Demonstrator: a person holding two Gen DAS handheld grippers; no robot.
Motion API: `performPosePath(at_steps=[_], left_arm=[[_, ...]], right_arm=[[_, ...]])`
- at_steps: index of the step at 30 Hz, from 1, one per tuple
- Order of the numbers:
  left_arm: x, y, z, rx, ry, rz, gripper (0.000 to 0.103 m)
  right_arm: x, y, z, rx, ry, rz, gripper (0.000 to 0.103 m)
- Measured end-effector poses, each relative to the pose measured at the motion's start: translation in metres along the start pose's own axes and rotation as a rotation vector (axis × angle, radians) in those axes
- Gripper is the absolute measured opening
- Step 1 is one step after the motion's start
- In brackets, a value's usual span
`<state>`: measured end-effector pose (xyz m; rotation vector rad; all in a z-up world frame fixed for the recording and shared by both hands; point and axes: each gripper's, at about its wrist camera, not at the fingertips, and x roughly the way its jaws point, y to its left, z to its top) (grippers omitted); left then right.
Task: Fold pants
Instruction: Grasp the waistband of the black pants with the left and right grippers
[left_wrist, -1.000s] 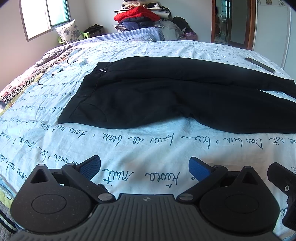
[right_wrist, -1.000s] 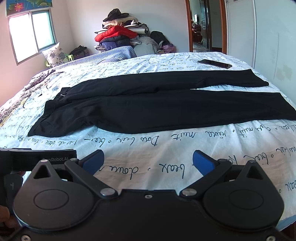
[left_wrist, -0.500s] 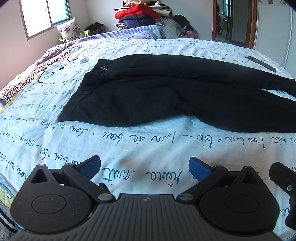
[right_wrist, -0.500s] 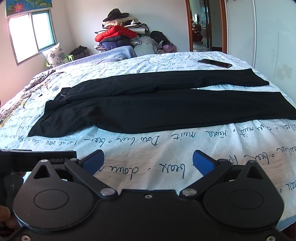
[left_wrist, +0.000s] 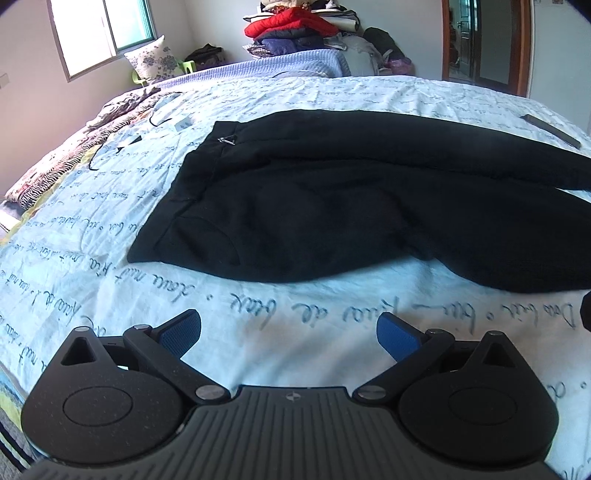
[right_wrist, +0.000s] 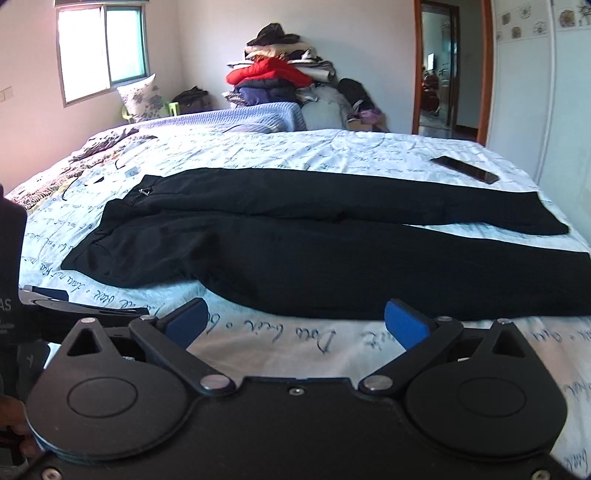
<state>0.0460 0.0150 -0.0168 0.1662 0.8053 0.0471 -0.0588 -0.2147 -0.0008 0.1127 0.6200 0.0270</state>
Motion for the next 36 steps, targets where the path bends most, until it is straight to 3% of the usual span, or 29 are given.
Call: performPosePath(at_steps=[4, 7, 10, 11, 13, 15, 17, 22, 23, 26, 29, 31, 33, 36], left_arm=[[0.013, 0.033, 0.022, -0.131, 0.031, -0.094, 0.102], [0.029, 0.080, 0.050, -0.286, 0.064, -0.148, 0.102], [0.039, 0.139, 0.079, -0.447, 0.017, -0.052, 0.102], [0.043, 0.159, 0.089, -0.494, -0.020, -0.004, 0.101], [0.052, 0.192, 0.111, -0.541, -0.100, 0.066, 0.101], [0.068, 0.210, 0.139, -0.472, -0.165, 0.091, 0.102], [0.091, 0.214, 0.166, -0.339, -0.180, 0.069, 0.102], [0.169, 0.188, 0.209, 0.083, -0.067, -0.218, 0.100], [0.181, 0.181, 0.202, 0.159, -0.068, -0.241, 0.093], [0.208, 0.162, 0.205, 0.306, -0.083, -0.289, 0.095], [0.244, 0.155, 0.215, 0.368, -0.048, -0.387, 0.096], [0.267, 0.151, 0.223, 0.374, -0.019, -0.413, 0.096], [0.284, 0.151, 0.231, 0.363, -0.008, -0.416, 0.095], [0.306, 0.158, 0.238, 0.319, 0.022, -0.507, 0.095]], right_arm=[[0.016, -0.001, 0.026, -0.039, -0.010, 0.093, 0.103], [0.021, -0.004, 0.058, -0.068, -0.139, 0.119, 0.103], [0.027, -0.008, 0.085, -0.132, -0.363, 0.101, 0.103], [0.041, -0.007, 0.093, -0.193, -0.367, 0.108, 0.103], [0.085, 0.000, 0.114, -0.349, -0.203, 0.138, 0.103], [0.124, 0.003, 0.129, -0.396, -0.137, 0.138, 0.103], [0.161, 0.004, 0.147, -0.402, -0.052, 0.193, 0.103], [0.239, 0.006, 0.185, -0.389, 0.063, 0.371, 0.103], [0.254, 0.005, 0.191, -0.392, 0.087, 0.396, 0.103], [0.294, 0.009, 0.202, -0.427, 0.168, 0.445, 0.102], [0.330, 0.008, 0.207, -0.478, 0.228, 0.460, 0.102], [0.348, 0.004, 0.210, -0.485, 0.268, 0.481, 0.102], [0.364, 0.000, 0.213, -0.474, 0.294, 0.491, 0.102], [0.382, -0.006, 0.216, -0.459, 0.348, 0.533, 0.101]])
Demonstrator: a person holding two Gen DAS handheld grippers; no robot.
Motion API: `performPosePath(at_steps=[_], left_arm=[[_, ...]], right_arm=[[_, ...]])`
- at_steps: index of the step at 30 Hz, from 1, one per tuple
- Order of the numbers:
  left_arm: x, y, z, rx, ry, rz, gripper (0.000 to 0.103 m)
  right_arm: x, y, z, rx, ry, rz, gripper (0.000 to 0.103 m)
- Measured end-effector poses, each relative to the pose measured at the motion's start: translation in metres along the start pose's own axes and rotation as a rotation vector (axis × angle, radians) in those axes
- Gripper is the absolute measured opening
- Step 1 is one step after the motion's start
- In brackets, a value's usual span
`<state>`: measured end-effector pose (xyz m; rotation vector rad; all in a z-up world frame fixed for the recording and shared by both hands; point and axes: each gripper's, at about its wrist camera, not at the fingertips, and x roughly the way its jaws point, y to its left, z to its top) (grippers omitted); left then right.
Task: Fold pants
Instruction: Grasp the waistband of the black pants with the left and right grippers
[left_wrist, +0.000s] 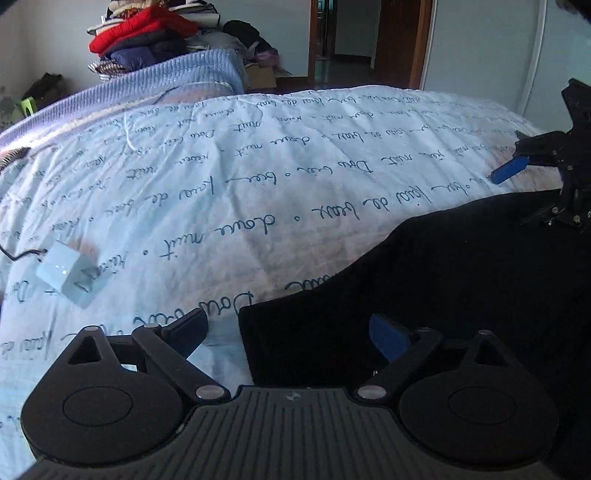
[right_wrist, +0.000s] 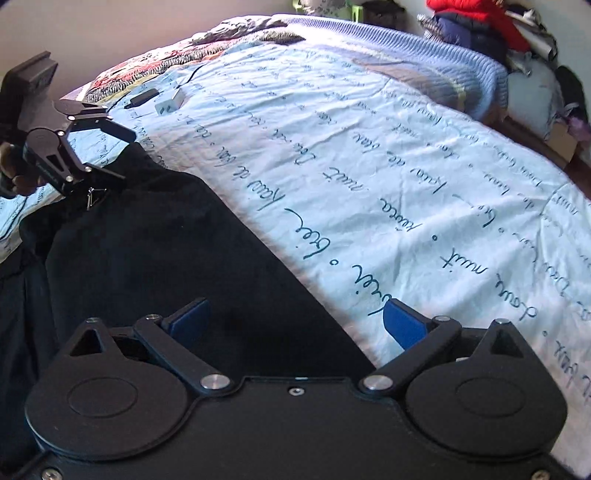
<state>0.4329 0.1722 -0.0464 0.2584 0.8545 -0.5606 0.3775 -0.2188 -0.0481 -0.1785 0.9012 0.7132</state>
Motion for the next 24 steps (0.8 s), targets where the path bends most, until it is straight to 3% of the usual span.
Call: performPosePath(at_steps=[2, 4, 6, 7, 9, 11, 14, 17, 22, 24], left_arm=[[0.008, 0.009, 0.003, -0.041, 0.014, -0.077, 0.098], [0.012, 0.014, 0.007, -0.070, 0.020, -0.141, 0.098], [0.011, 0.014, 0.009, -0.079, 0.009, -0.143, 0.092], [0.010, 0.014, 0.009, -0.078, 0.000, -0.145, 0.083], [0.007, 0.013, 0.010, -0.082, 0.012, -0.107, 0.071], [0.005, 0.017, 0.010, -0.108, 0.034, -0.083, 0.044], [-0.004, 0.018, 0.008, -0.129, 0.017, -0.095, 0.032], [-0.013, 0.010, 0.009, -0.113, -0.015, -0.062, 0.026], [-0.021, 0.009, 0.017, -0.140, -0.105, -0.011, 0.026], [-0.014, 0.015, 0.022, -0.184, -0.094, 0.022, 0.026]], right_arm=[[0.007, -0.006, 0.001, 0.008, 0.031, 0.047, 0.099], [0.009, -0.006, 0.003, 0.001, 0.045, 0.075, 0.091], [0.007, -0.004, 0.006, -0.019, 0.043, 0.092, 0.060], [0.004, -0.003, 0.007, -0.025, 0.039, 0.101, 0.052], [0.000, -0.001, 0.010, -0.043, 0.032, 0.111, 0.020], [-0.002, 0.003, 0.010, -0.070, 0.024, 0.090, 0.009], [-0.004, 0.011, 0.010, -0.105, 0.003, 0.030, 0.008], [-0.006, 0.015, 0.011, -0.114, -0.037, -0.035, 0.007], [-0.010, 0.025, 0.013, -0.154, -0.100, -0.168, 0.006], [-0.012, 0.030, 0.014, -0.169, -0.130, -0.235, 0.006]])
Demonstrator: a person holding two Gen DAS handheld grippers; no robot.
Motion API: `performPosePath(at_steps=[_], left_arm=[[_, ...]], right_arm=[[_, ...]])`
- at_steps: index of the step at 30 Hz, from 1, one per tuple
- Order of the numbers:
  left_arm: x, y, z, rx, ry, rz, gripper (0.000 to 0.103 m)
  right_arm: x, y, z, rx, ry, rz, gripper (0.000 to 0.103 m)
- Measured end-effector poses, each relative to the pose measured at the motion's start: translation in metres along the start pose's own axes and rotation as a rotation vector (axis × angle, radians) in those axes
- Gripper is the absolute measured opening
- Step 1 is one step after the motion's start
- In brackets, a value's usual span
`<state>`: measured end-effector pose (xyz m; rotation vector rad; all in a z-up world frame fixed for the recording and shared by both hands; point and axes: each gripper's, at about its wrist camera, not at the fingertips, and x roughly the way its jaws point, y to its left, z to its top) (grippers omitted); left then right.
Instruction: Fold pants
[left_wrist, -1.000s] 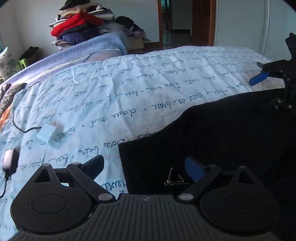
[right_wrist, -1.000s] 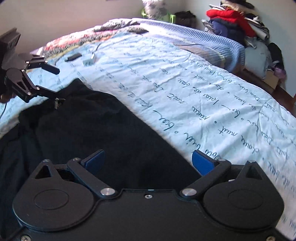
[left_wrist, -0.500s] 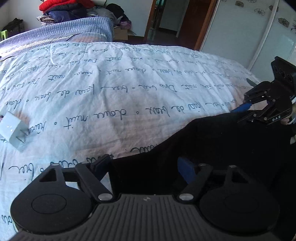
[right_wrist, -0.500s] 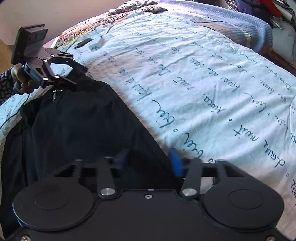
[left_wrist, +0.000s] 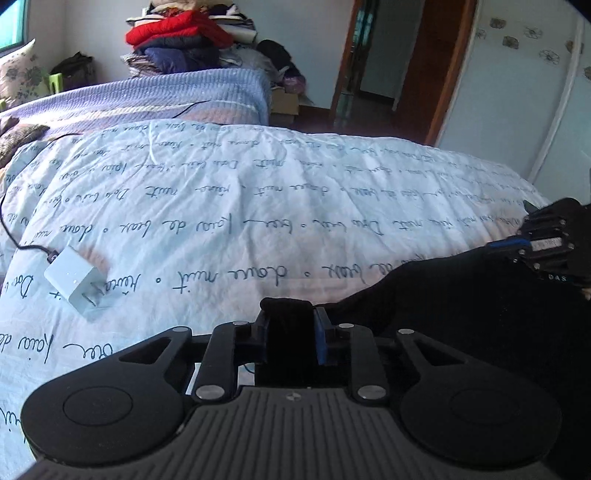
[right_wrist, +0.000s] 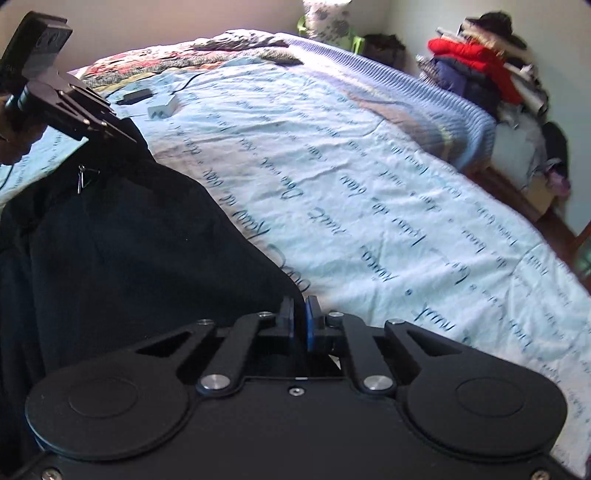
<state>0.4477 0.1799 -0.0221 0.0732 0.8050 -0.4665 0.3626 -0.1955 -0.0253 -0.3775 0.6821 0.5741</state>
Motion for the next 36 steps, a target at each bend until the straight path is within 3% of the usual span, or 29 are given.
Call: performPosePath(at_steps=[6, 10, 15, 18, 21, 24, 30, 34, 36], left_arm=[[-0.015, -0.022, -0.004, 0.068, -0.060, 0.080, 0.024], [-0.064, -0.031, -0.013, 0.078, -0.167, 0.073, 0.022], [-0.119, -0.048, -0.037, 0.113, -0.217, 0.081, 0.020], [-0.152, -0.055, -0.060, 0.081, -0.245, 0.067, 0.018], [-0.182, -0.055, -0.090, -0.015, -0.267, 0.045, 0.012], [-0.208, -0.056, -0.126, -0.096, -0.263, 0.018, 0.011], [-0.215, -0.071, -0.180, -0.085, -0.148, 0.061, 0.011], [-0.209, -0.065, -0.189, -0.147, -0.070, 0.079, 0.023], [-0.207, -0.065, -0.188, -0.156, -0.041, 0.111, 0.035]], right_arm=[[-0.033, 0.031, -0.001, -0.100, -0.088, -0.134, 0.006], [-0.075, 0.057, -0.010, -0.166, -0.156, -0.182, 0.006], [-0.124, 0.092, -0.029, -0.231, -0.207, -0.187, 0.006], [-0.148, 0.113, -0.045, -0.263, -0.223, -0.178, 0.006], [-0.169, 0.137, -0.063, -0.288, -0.240, -0.170, 0.005], [-0.188, 0.169, -0.083, -0.337, -0.238, -0.136, 0.005], [-0.190, 0.211, -0.121, -0.444, -0.141, -0.066, 0.005], [-0.174, 0.220, -0.139, -0.488, -0.001, -0.054, 0.005], [-0.178, 0.232, -0.138, -0.517, -0.031, -0.092, 0.011]])
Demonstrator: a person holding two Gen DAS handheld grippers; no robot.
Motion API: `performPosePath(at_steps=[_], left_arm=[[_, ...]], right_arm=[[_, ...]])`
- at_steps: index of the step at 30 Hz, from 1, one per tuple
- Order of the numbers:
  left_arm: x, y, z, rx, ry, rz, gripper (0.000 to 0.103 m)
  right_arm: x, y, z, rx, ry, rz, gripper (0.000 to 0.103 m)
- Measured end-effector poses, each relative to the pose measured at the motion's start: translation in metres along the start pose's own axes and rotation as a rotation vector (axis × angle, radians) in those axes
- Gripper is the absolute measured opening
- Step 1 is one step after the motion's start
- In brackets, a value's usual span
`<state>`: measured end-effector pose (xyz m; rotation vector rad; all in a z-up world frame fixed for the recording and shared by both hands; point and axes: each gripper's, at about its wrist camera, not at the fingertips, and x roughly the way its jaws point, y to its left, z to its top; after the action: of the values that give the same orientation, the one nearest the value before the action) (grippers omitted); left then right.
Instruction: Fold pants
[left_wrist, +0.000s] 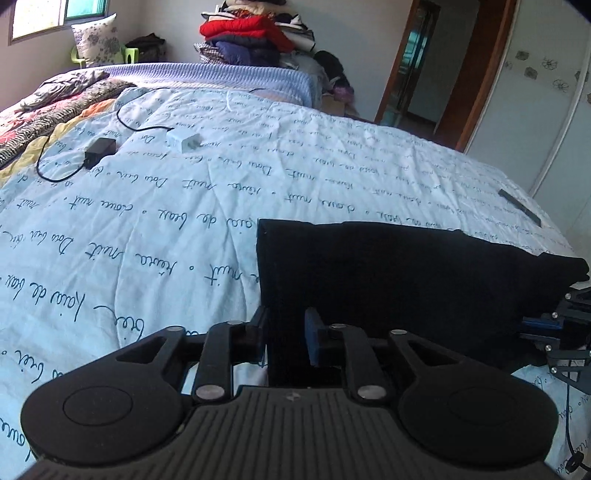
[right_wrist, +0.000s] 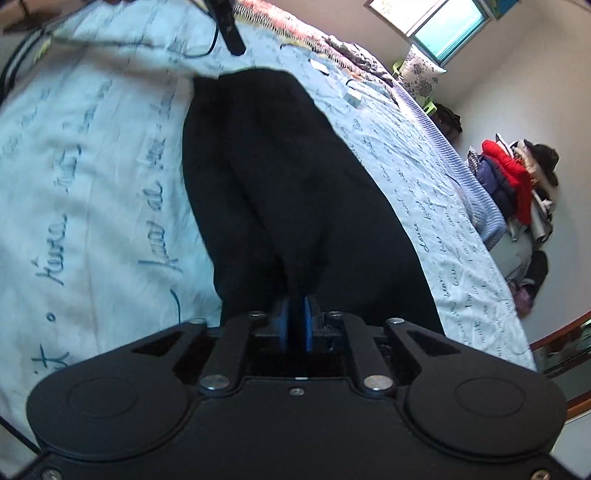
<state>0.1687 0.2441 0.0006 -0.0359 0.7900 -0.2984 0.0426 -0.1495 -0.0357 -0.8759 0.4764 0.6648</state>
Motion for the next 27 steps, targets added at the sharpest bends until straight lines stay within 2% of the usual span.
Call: performPosePath(at_steps=[2, 4, 6, 8, 13, 16, 18, 24, 27], left_arm=[[0.000, -0.005, 0.003, 0.020, 0.000, 0.057, 0.071], [0.002, -0.012, 0.006, 0.045, -0.012, 0.132, 0.083], [0.003, -0.020, 0.009, 0.073, -0.017, 0.181, 0.083], [0.003, -0.025, 0.011, 0.095, -0.006, 0.244, 0.083], [-0.006, -0.024, 0.005, 0.151, 0.002, 0.372, 0.084], [-0.013, -0.018, -0.001, 0.158, -0.001, 0.400, 0.086], [-0.015, -0.015, -0.004, 0.157, 0.000, 0.420, 0.086], [-0.018, -0.005, -0.001, 0.095, -0.009, 0.431, 0.086], [-0.012, -0.004, 0.003, 0.057, -0.005, 0.422, 0.086]], right_arm=[[-0.011, 0.003, 0.020, 0.033, -0.084, 0.002, 0.019], [-0.012, 0.009, 0.044, 0.059, -0.153, 0.002, 0.020], [0.001, 0.024, 0.067, 0.026, -0.206, -0.024, 0.020], [0.022, 0.037, 0.088, 0.009, -0.232, 0.000, 0.020], [0.072, 0.059, 0.112, -0.010, -0.191, 0.025, 0.020], [0.086, 0.068, 0.115, -0.056, -0.176, -0.014, 0.020], [0.084, 0.068, 0.117, -0.045, -0.189, -0.017, 0.005], [0.055, 0.070, 0.125, 0.011, -0.238, 0.069, 0.005], [0.064, 0.080, 0.127, -0.010, -0.219, 0.072, 0.005]])
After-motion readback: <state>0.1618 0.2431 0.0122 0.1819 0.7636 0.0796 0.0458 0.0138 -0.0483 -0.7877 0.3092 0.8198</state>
